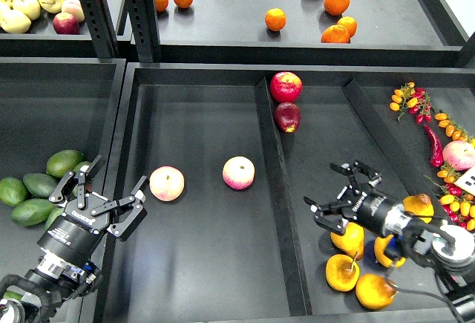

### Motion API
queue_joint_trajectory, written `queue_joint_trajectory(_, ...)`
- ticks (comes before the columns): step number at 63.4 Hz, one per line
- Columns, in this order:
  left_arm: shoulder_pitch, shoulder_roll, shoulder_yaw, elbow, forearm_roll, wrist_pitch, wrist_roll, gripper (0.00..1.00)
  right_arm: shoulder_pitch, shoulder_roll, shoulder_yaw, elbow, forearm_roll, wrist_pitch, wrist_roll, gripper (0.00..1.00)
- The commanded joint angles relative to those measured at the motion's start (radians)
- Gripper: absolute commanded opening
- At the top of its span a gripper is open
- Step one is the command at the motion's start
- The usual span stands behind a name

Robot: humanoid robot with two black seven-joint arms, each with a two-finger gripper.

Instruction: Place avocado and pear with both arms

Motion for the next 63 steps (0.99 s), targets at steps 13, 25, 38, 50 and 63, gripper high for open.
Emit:
queue_joint_trajectory(13,-0.033,-0.002,-0.009,0.017,0.012,0.000,0.000,0.99,0.010,0.182,0.153,-0.005,-0.003,0.009,0.000,0.99)
queue_joint_trajectory(25,-0.076,-0.002,-0.048,0.028,0.021,0.000,0.000,0.99,0.012,0.223,0.224,-0.013,-0.003,0.013,0.000,0.99)
queue_joint_trajectory(38,-0.195,-0.009,-0.134,0.028,0.133,0.000,0.000,0.99,0.044,0.223,0.302,-0.015,-0.003,0.032,0.000,1.00)
queue_joint_trajectory(50,-0.274,-0.009,-0.146,0.018,0.185,0.005,0.000,0.99,0.059,0.223,0.300,-0.010,-0.003,0.038,0.000,1.00)
queue_joint_trajectory(63,-0.285,-0.009,-0.118,0.012,0.245,0.050,0.000,0.99,0.059,0.223,0.288,0.016,0.001,0.038,0.000,1.00)
